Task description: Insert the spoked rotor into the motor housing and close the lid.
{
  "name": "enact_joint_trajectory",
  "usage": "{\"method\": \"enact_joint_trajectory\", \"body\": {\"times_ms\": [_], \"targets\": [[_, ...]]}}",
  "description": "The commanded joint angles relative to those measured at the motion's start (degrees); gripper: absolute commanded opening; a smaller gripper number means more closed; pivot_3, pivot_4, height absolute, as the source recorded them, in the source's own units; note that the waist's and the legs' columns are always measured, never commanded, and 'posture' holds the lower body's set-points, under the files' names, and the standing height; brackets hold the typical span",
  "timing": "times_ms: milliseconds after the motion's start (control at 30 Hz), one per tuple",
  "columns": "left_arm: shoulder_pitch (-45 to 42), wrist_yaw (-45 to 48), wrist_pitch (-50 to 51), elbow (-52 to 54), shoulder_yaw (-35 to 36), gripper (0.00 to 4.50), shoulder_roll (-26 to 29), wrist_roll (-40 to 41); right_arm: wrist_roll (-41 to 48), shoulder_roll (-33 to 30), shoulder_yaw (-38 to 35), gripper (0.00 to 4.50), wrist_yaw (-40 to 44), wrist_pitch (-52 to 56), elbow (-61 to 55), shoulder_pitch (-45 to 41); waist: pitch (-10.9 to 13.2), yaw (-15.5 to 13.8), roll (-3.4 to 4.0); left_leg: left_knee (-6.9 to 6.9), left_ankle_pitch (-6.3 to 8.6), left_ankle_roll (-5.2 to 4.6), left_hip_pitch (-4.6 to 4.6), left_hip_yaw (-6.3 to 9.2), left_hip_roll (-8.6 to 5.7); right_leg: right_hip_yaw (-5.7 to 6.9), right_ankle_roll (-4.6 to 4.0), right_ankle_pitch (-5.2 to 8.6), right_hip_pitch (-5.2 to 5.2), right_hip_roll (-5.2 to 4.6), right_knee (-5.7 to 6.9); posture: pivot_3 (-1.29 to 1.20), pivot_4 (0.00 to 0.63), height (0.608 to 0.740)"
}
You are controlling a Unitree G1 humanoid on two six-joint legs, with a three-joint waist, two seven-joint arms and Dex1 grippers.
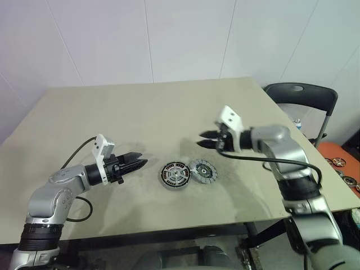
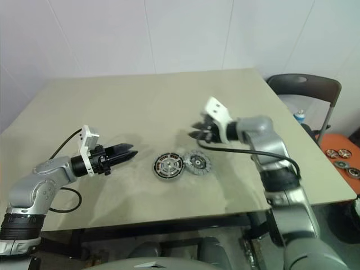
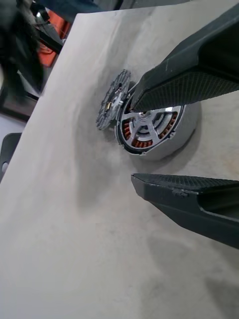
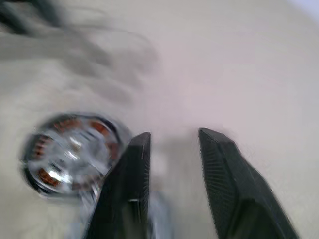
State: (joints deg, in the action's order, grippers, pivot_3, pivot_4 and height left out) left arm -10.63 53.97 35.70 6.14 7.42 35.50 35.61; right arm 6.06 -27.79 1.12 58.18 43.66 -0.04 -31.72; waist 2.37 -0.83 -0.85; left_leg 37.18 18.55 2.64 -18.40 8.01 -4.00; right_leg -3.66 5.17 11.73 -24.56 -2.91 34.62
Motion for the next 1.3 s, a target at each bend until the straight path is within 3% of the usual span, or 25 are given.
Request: {"method": "enact_joint_trajectory", "body": {"times_ms": [33,67,167,267,367,867,1300], "targets": [[-3.48,1.82,-0.29,-1.04,-0.44,2.09,0.74,0.15,6.77,0.24,-9.21,0.4,-4.92,10.22,-7.79,3.64,0.05,0.17,0.08,0.0,0.0,-0.01,-0.01,-0.02,0.0,-0.02,0.0,0.0,0.0,0.0,-0.02,0.0,0.0,0.74],[-4.63,2.38,-0.31,-2.01,-1.04,2.09,0.73,-0.21,11.12,-0.1,-11.81,0.05,-3.85,16.98,-11.45,6.41,0.07,0.39,0.12,-0.02,0.01,-0.01,-0.01,-0.03,0.0,-0.03,0.0,0.0,-0.01,0.01,-0.04,0.0,0.0,0.74],[-7.69,3.91,-0.66,-4.77,-2.53,2.09,0.72,-1.07,20.83,-1.45,-15.84,0.02,-1.93,30.19,-21.5,14.68,0.07,0.33,0.15,-0.05,0.05,-0.09,0.04,-0.06,0.1,-0.06,0.01,0.0,0.01,0.12,-0.06,0.0,0.0,0.74],[-9.7,5.13,-1.21,-6.89,-3.71,2.09,0.6,-1.87,24.22,-3.29,-14.63,0.02,-3.35,33.6,-27.68,21.79,0.07,0.41,0.16,-0.02,0.08,-0.15,0.06,-0.09,0.21,-0.04,0.02,0.01,0.07,0.22,-0.13,0.0,0.0,0.74],[-11.12,5.97,-1.63,-8.32,-4.64,2.09,0.2,-2.5,24.09,-4.14,-11.4,0.02,-6.5,32.11,-29.37,26.43,0.08,0.64,0.15,0.09,0.09,-0.16,0.08,-0.17,0.2,-0.06,0.21,0.1,0.2,0.22,-0.23,0.0,0.0,0.74],[-8.94,6.24,-1.39,-6.02,-4.1,2.09,0.58,-2.24,20.29,2.24,-2.13,0.02,-22.69,23.18,-21.84,24.99,0.07,1.47,0.12,0.16,0.09,-0.17,0.08,-0.22,0.25,-0.15,0.3,-0.1,0.28,0.22,-0.36,0.0,0.0,0.74],[-3.56,7.72,-1.0,-1.77,-1.47,2.09,3.81,-1.15,17.09,2.82,1.9,0.02,-27.6,15.44,-17.92,23.64,0.04,1.65,0.08,0.2,0.08,-0.17,0.17,-0.3,0.45,-0.16,0.36,-0.05,0.35,0.33,-0.33,0.0,0.0,0.74]]}}
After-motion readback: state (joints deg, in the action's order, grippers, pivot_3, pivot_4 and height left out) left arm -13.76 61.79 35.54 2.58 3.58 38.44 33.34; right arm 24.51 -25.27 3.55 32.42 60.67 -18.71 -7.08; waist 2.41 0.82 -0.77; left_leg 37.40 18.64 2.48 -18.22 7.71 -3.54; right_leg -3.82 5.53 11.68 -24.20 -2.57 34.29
